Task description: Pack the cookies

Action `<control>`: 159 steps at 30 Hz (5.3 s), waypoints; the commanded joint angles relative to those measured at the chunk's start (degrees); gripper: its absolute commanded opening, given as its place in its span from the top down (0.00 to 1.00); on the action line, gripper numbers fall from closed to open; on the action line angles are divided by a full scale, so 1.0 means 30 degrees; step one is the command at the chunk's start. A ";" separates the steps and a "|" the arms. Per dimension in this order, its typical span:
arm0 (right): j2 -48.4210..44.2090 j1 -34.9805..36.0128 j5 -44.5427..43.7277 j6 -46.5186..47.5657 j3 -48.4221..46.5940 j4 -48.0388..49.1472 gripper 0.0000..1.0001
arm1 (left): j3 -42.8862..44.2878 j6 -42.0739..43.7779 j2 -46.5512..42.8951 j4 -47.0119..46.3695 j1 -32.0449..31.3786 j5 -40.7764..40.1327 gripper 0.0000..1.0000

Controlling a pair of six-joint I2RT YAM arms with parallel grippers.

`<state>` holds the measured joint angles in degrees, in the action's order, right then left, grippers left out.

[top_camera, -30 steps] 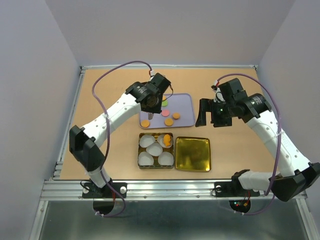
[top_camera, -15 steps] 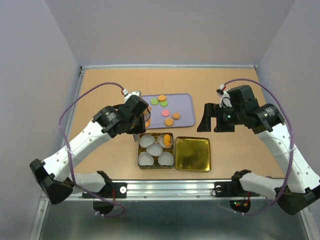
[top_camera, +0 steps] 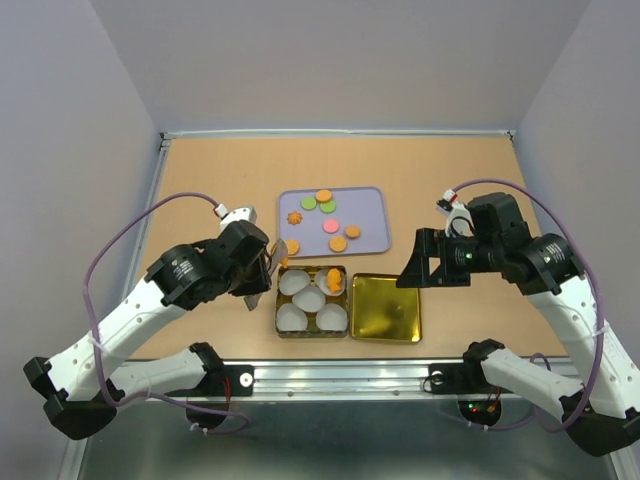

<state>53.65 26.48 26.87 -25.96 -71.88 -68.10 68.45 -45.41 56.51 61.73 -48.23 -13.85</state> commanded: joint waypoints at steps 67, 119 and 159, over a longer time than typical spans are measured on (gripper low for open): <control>-0.0539 0.1632 -0.2454 0.0595 -0.0065 0.0345 0.00 | 0.3522 -0.3615 0.3280 0.0750 -0.4227 -0.3528 0.54; 0.1805 0.1662 -0.6291 0.1327 -0.1734 0.0287 0.00 | 0.5222 0.5937 1.3036 -0.4436 0.1925 -0.2445 0.47; 0.1571 0.1662 -0.6496 0.1035 -0.1559 0.1047 0.00 | 1.1517 0.6522 1.3800 0.0336 0.2424 -0.3000 0.80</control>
<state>59.66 30.89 7.33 -22.70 -74.26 -67.68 96.29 -26.79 99.33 56.42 -40.75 -20.18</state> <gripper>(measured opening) 0.999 0.447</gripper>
